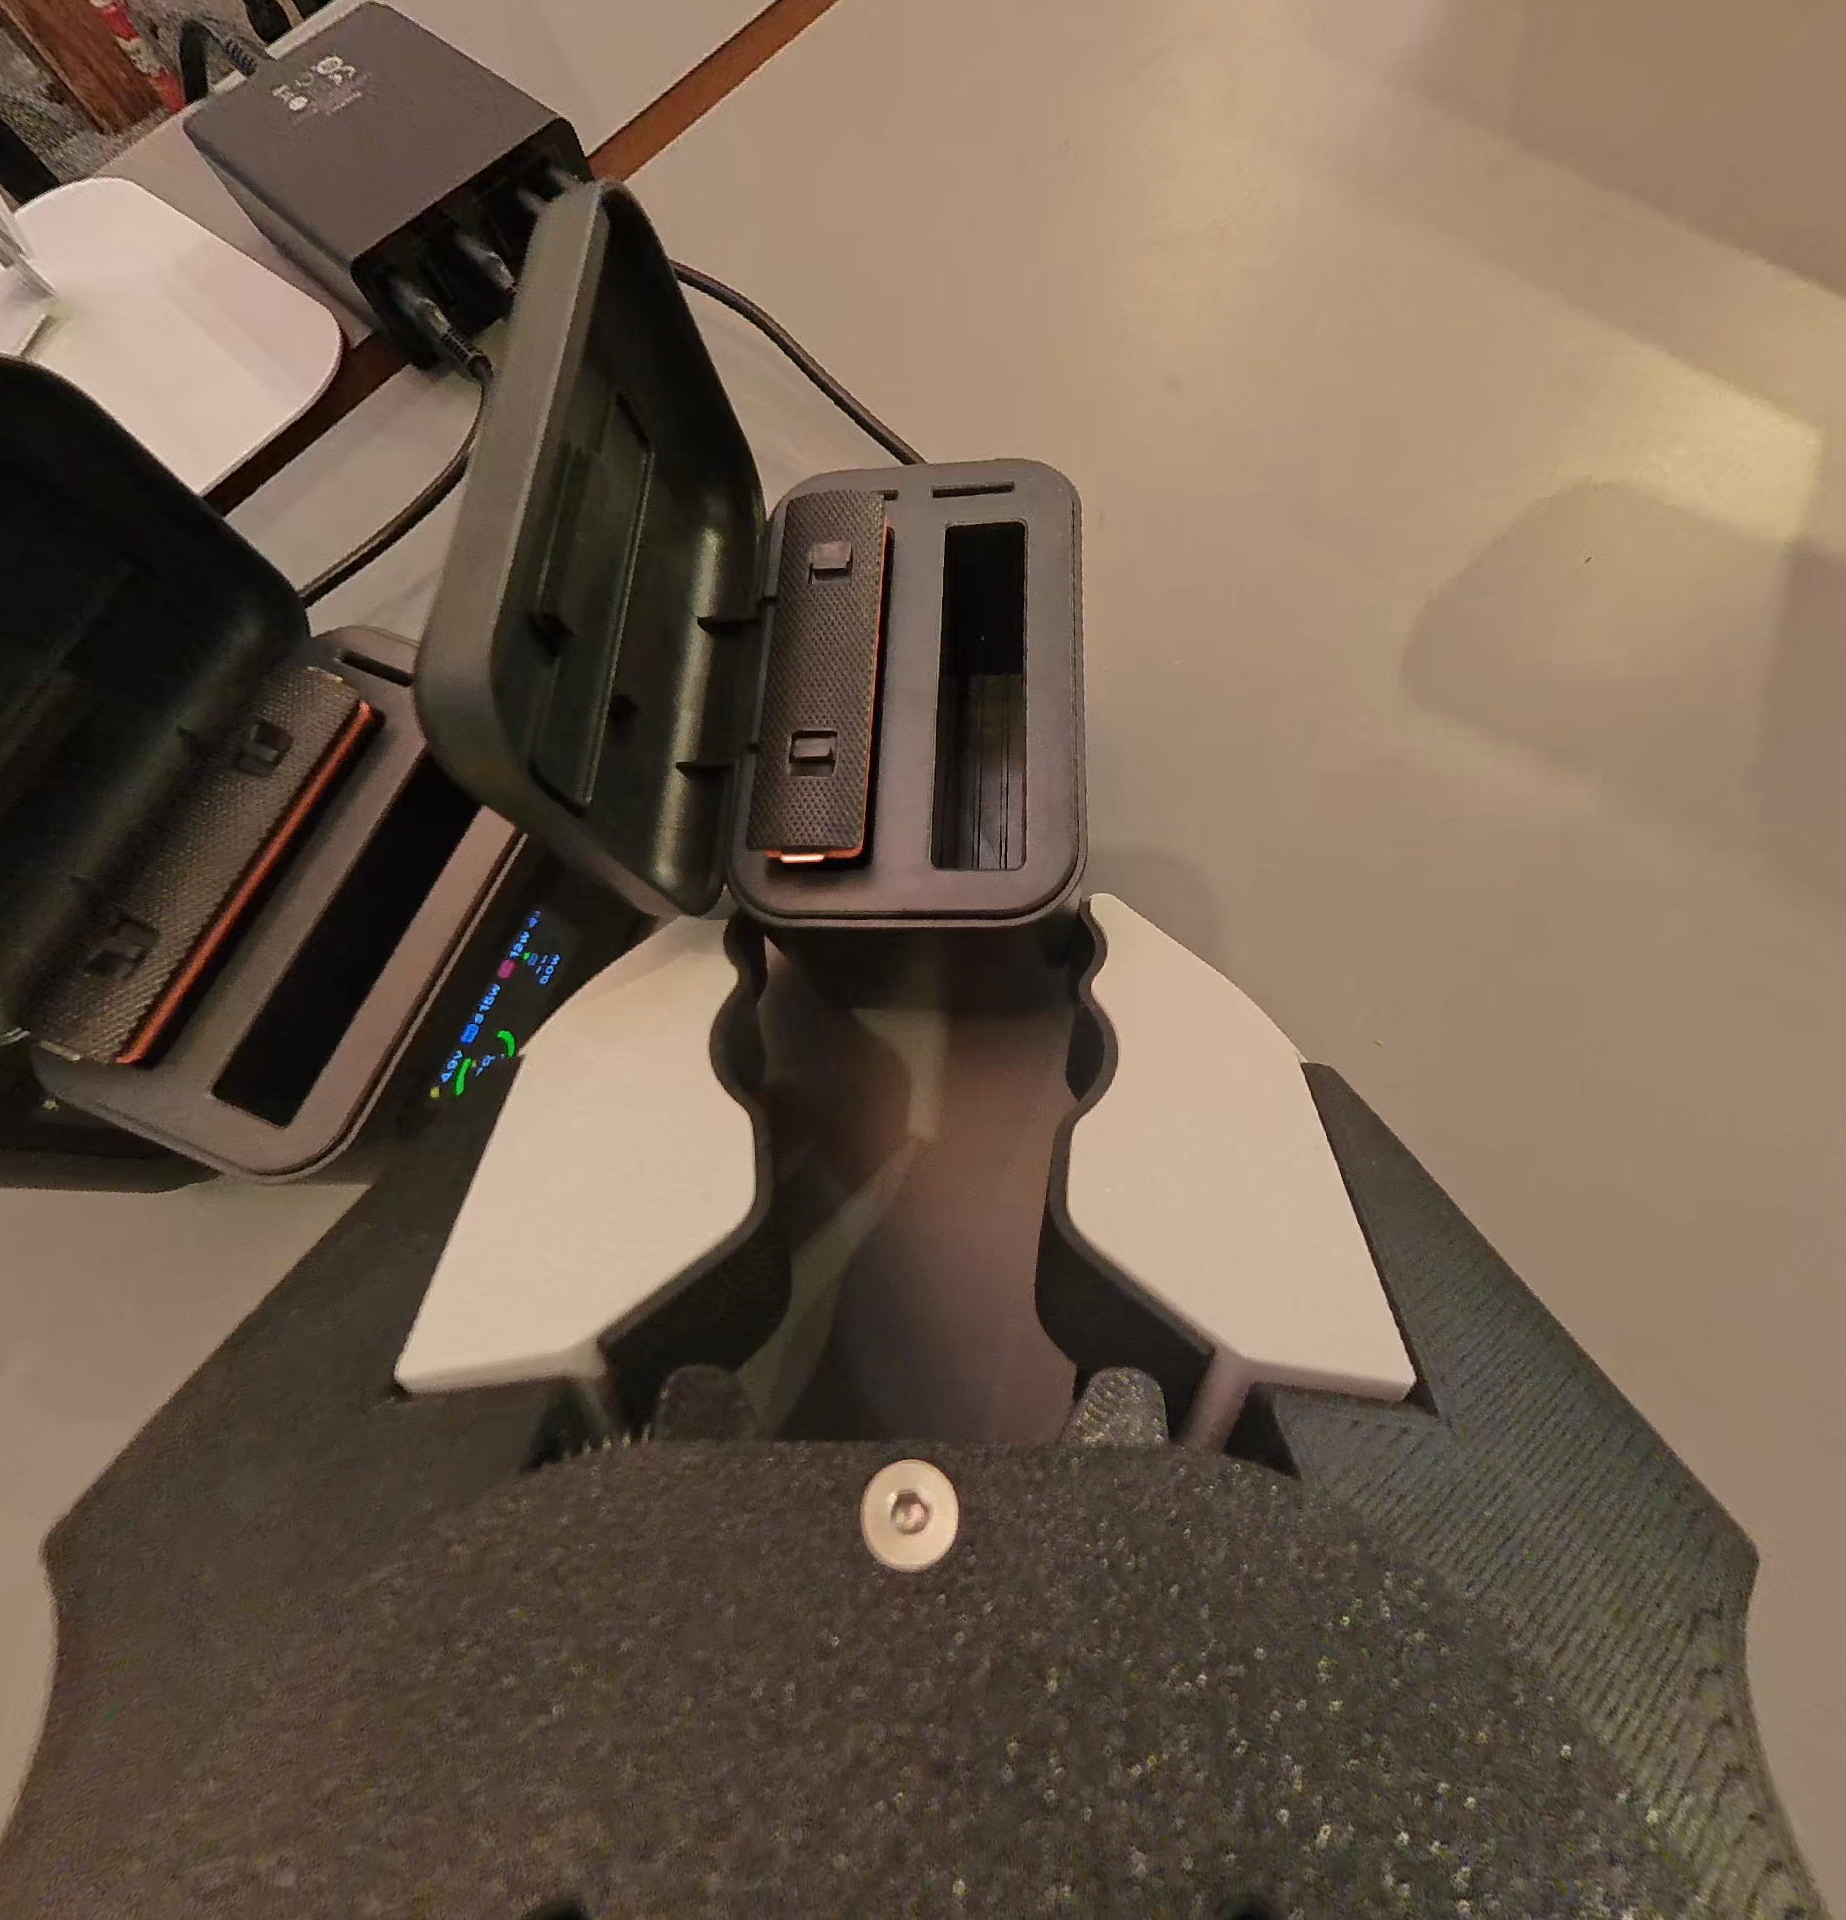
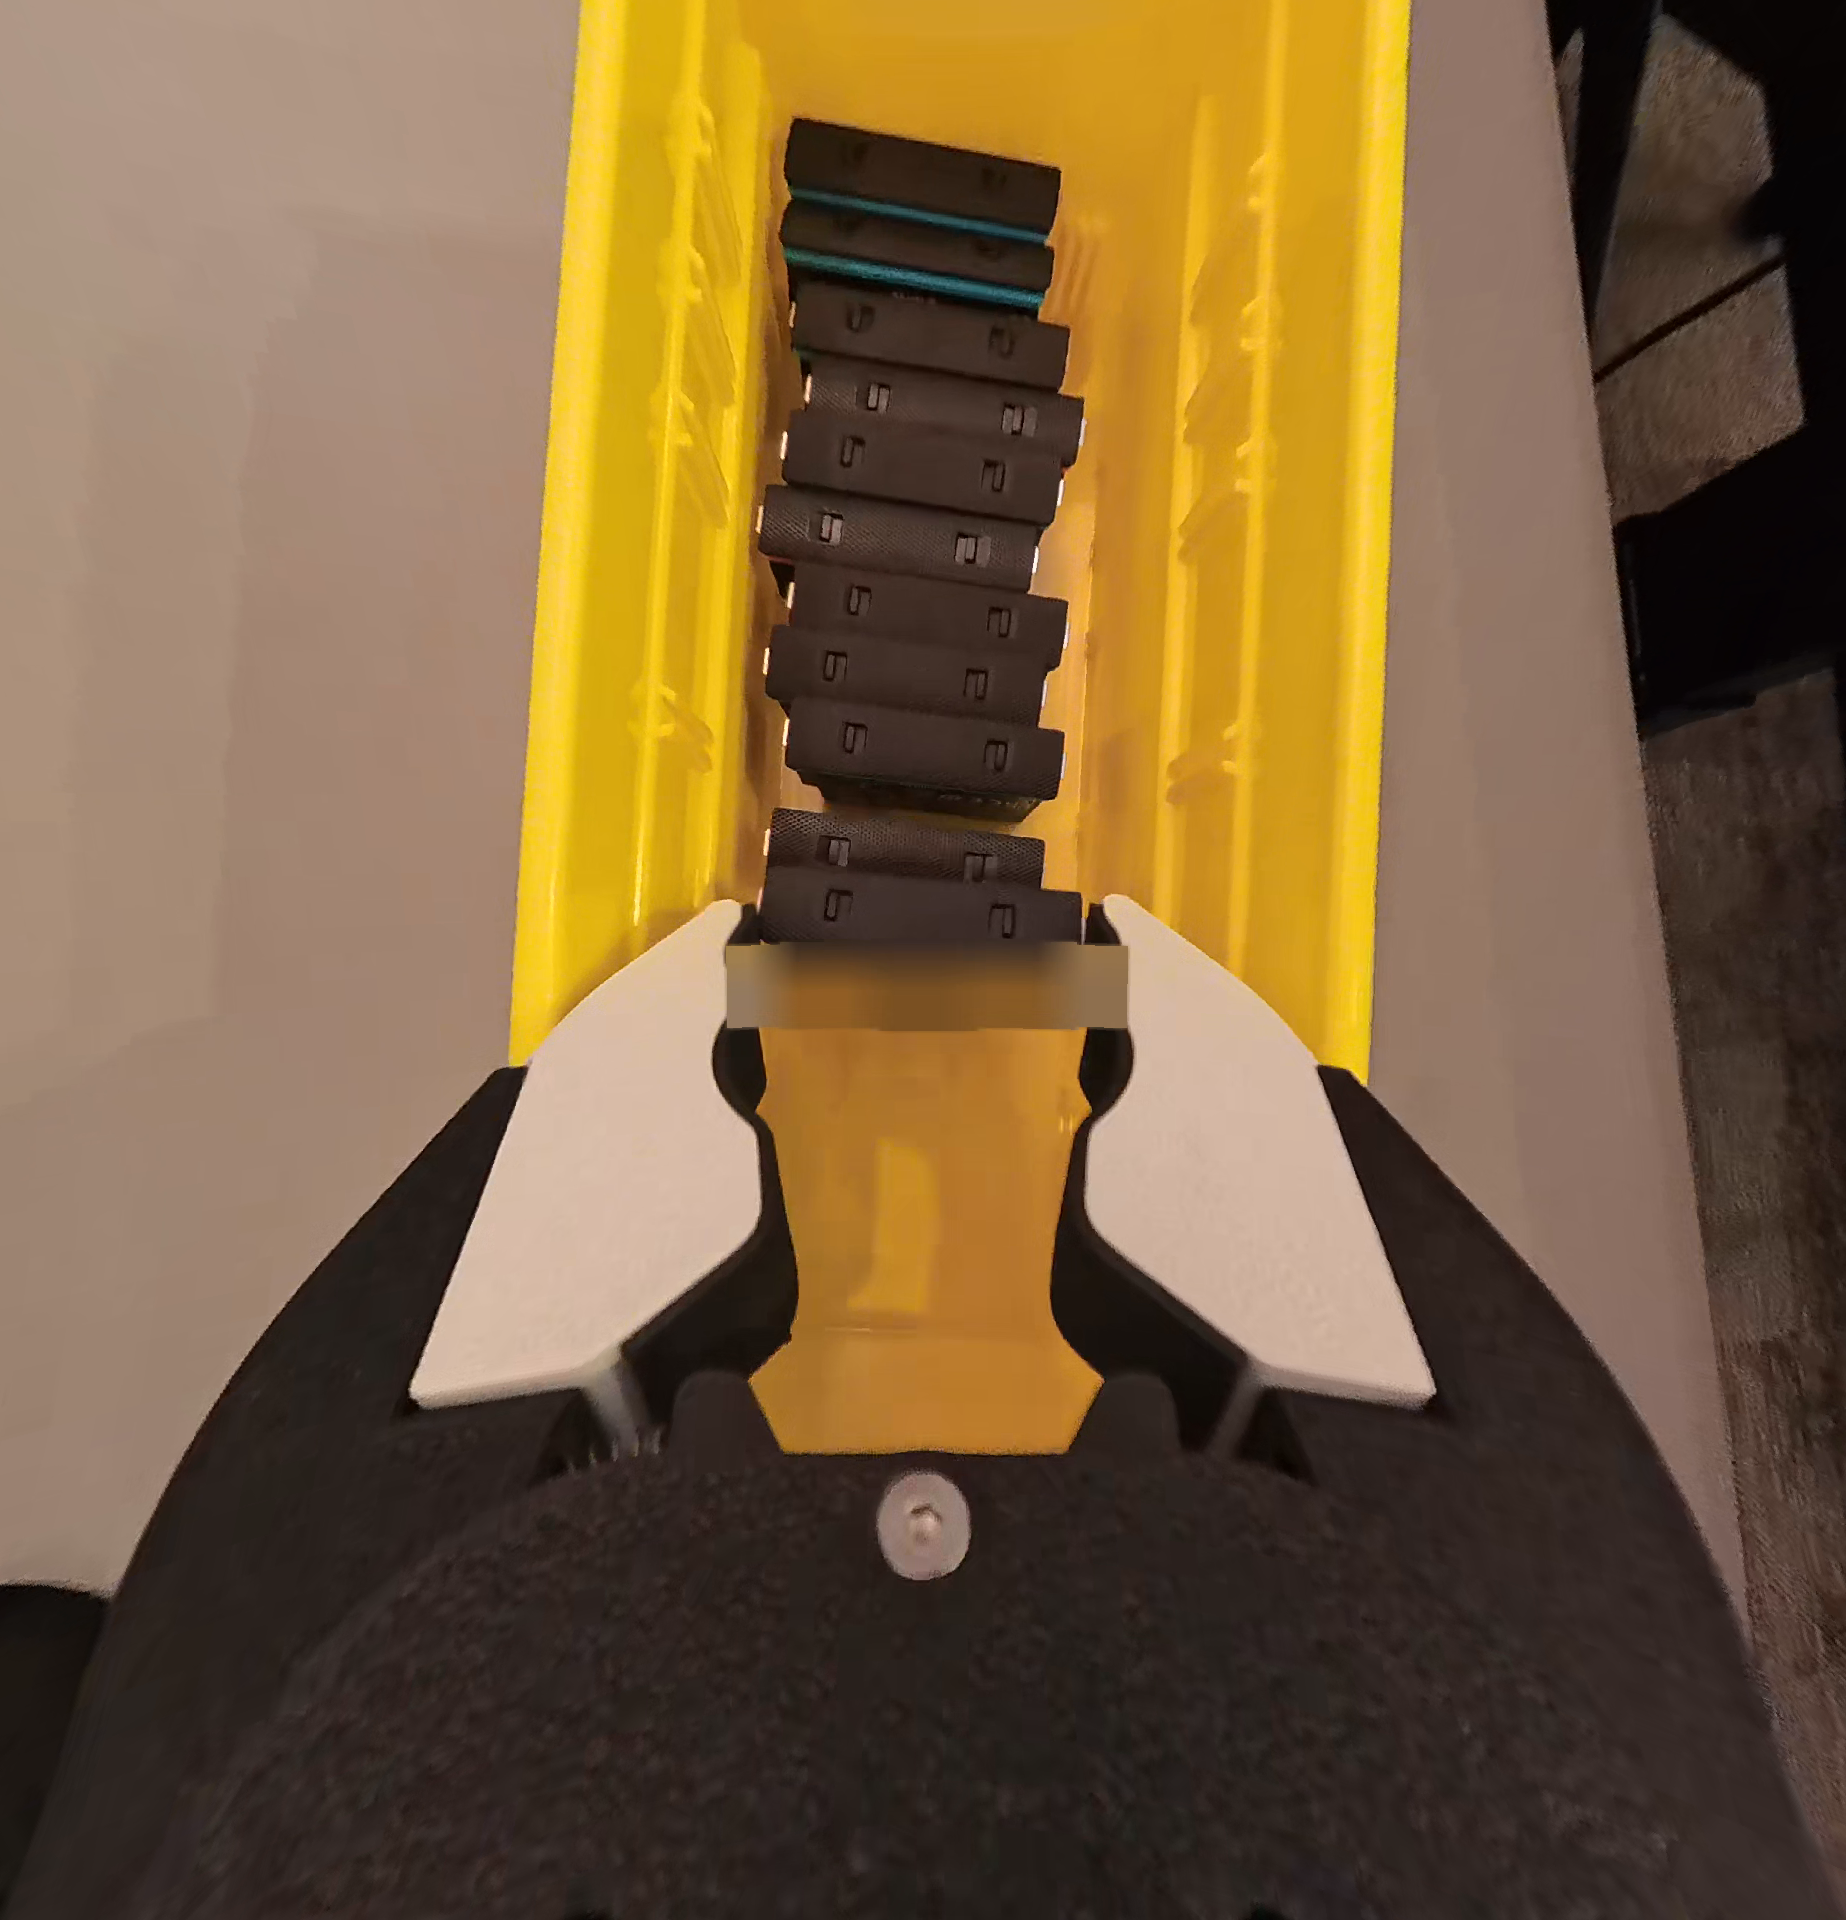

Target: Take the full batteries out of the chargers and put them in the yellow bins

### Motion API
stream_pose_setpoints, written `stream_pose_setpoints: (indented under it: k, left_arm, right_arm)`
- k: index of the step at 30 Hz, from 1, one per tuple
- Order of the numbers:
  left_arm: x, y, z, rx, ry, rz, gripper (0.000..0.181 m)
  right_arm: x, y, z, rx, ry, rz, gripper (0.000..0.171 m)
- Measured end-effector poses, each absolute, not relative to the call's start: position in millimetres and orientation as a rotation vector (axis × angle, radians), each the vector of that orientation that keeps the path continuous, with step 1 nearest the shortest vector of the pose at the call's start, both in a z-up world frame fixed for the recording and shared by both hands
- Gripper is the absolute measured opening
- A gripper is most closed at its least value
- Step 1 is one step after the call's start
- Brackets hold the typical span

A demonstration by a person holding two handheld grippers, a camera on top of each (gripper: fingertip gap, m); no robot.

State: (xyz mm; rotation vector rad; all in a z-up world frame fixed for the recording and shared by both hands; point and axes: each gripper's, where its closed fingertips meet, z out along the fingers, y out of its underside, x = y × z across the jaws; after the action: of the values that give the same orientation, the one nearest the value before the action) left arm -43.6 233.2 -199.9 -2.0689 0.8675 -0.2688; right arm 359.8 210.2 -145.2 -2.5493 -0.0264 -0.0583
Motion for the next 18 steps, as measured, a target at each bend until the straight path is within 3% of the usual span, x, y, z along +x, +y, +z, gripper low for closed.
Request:
stream_pose_setpoints:
  k: [18]
  left_arm:
    - [-45.0,230.2,-199.9,-2.062,0.878,-0.269,0.055]
  right_arm:
    - [358.8,219.0,-143.7,-2.562,-0.019,-0.042,0.056]
